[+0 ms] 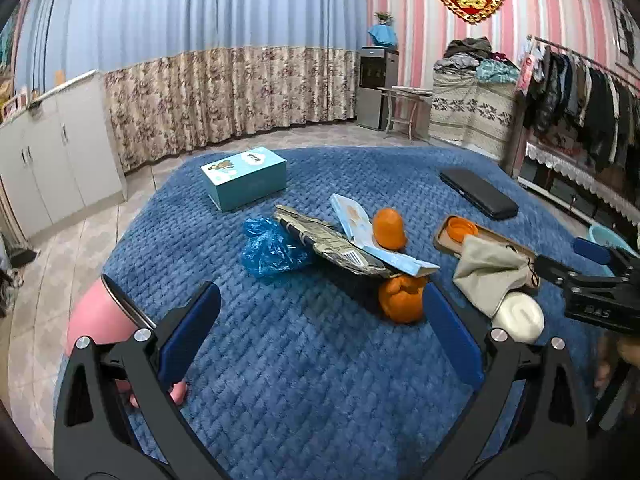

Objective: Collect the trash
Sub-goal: 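Grasp the beige cloth drawstring pouch with the right tool, then grasp the silver foil wrapper with the left tool while the right tool lifts the pouch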

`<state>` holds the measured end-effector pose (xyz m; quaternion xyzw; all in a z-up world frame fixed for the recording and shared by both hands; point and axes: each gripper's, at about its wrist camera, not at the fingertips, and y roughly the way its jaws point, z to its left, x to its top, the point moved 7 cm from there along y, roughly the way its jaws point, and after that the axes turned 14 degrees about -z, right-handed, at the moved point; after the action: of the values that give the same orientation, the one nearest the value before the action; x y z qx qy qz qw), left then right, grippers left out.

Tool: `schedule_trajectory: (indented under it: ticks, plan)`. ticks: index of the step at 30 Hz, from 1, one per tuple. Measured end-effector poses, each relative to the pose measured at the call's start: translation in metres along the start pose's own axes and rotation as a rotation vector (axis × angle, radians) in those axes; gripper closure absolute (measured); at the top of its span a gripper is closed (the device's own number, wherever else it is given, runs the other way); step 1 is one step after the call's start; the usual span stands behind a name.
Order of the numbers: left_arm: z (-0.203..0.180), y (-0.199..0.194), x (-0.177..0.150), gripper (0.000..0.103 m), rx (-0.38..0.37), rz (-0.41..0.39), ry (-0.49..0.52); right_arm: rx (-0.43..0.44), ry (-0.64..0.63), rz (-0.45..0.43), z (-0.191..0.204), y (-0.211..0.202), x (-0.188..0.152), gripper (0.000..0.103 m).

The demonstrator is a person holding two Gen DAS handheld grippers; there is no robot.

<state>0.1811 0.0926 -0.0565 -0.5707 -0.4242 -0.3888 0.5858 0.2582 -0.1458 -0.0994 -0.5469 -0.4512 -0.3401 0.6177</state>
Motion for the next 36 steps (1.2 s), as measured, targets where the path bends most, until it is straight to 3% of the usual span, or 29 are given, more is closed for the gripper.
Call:
schedule_trajectory:
  ticks: [2,7,12,18,21,24,29,36]
  plan:
    - [0.003,0.001,0.001,0.006,0.009,0.001,-0.013,0.027,-0.024,0.032,0.008,0.014,-0.003,0.022]
    - [0.007,0.008,0.000,0.006,0.028,0.014,-0.011,0.132,0.031,0.093,0.019,0.029,-0.018,0.066]
    - [0.007,0.018,-0.004,0.006,0.031,0.035,-0.019,0.140,0.012,0.037,0.021,0.019,-0.010,0.085]
    - [0.007,0.037,-0.002,0.007,0.022,0.080,-0.087,0.097,0.017,-0.016,0.006,0.005,-0.001,0.087]
    - [0.003,0.046,0.000,0.017,-0.010,0.105,-0.121,0.083,0.004,-0.016,0.001,0.002,-0.001,0.087]
    - [-0.006,0.056,-0.004,0.035,-0.040,0.152,-0.122,0.070,0.010,-0.024,-0.005,-0.001,0.000,0.087]
    - [-0.019,0.067,-0.013,0.080,-0.083,0.214,-0.126,0.054,0.030,-0.033,-0.013,-0.001,0.002,0.087]
    - [-0.026,0.053,0.006,0.100,-0.081,0.150,-0.089,0.027,0.044,-0.060,-0.024,-0.006,0.006,0.087]
